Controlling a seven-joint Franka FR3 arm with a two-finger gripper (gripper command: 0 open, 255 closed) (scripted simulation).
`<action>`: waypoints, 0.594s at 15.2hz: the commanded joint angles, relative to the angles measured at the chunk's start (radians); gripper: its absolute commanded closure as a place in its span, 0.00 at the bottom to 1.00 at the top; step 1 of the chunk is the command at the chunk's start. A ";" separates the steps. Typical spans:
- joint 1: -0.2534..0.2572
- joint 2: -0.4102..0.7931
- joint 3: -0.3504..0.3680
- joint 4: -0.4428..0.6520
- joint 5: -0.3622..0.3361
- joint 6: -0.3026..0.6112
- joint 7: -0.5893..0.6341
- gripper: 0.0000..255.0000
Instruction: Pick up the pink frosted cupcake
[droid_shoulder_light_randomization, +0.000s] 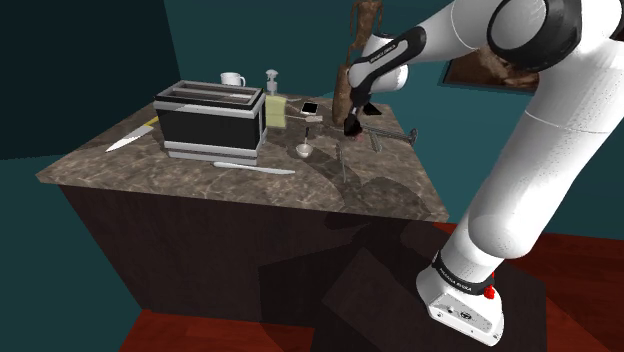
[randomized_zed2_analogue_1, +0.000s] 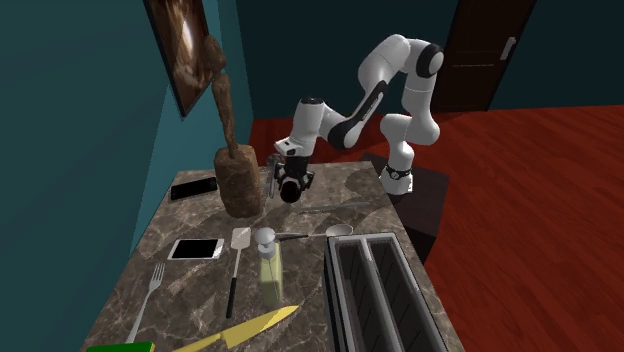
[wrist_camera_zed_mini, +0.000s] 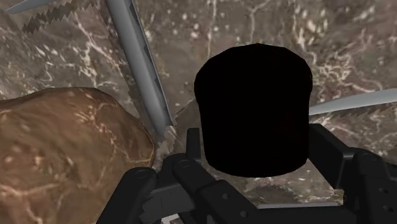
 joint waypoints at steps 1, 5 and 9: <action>0.002 -0.020 -0.001 0.011 -0.015 -0.029 0.010 1.00; 0.003 -0.048 0.000 0.038 -0.034 -0.081 0.023 1.00; 0.004 -0.072 0.001 0.069 -0.048 -0.134 0.032 1.00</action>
